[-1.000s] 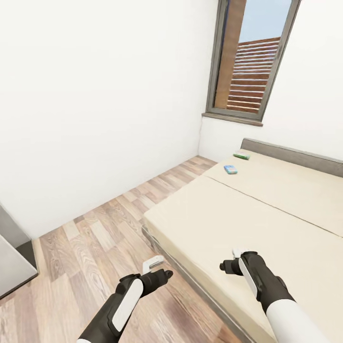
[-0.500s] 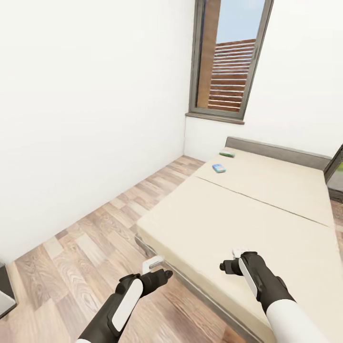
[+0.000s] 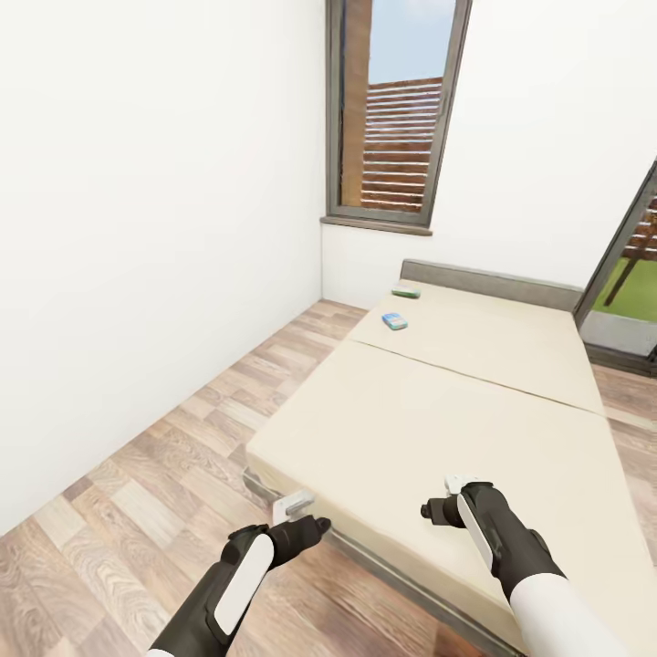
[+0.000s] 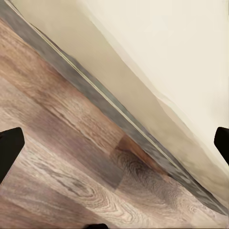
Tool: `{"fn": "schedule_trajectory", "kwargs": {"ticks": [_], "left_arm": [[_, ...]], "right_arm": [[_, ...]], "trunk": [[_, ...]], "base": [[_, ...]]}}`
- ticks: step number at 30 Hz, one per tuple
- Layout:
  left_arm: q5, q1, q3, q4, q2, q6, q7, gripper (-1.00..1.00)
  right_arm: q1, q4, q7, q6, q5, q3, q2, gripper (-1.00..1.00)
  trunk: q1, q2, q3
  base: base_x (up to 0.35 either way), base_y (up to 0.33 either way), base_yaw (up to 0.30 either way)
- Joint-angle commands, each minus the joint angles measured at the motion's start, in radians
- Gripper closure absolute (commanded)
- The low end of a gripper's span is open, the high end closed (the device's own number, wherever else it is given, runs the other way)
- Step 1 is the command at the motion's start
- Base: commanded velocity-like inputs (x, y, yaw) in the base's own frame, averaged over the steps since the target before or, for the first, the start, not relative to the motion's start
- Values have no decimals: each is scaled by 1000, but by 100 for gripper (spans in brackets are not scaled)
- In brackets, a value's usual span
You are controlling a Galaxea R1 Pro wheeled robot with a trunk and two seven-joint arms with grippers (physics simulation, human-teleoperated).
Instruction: Put all the toys in the child's room - the three board games (two on the bed and one on the table), the two jigsaw puzzles on the table, and the tennis ball on the table - inside the toy box on the table in the child's room.
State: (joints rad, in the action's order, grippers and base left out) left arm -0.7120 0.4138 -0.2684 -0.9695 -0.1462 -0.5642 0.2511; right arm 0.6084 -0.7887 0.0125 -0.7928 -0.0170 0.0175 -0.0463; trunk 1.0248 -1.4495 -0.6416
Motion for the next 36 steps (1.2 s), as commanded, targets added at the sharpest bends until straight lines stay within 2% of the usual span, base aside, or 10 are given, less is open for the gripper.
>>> {"fn": "schedule_trajectory", "kwargs": {"ticks": [1,23,36], "left_arm": [[-11,0,-2,-2,0,-2,9,-100],[-11,0,-2,-2,1,-2,8,-100],[-11,0,-2,-2,1,-2,8,-100]], "right_arm": [[1,-1,1,-5,-1,2,0,-100],[1,-1,1,-5,-1,1,0,-100],[1,-1,1,-5,-1,1,1,-100]], "trunk": [[0,0,-1],[0,0,-1],[0,0,-1]], "base": [[140,265,-278],[140,265,-274],[139,266,-103]]}}
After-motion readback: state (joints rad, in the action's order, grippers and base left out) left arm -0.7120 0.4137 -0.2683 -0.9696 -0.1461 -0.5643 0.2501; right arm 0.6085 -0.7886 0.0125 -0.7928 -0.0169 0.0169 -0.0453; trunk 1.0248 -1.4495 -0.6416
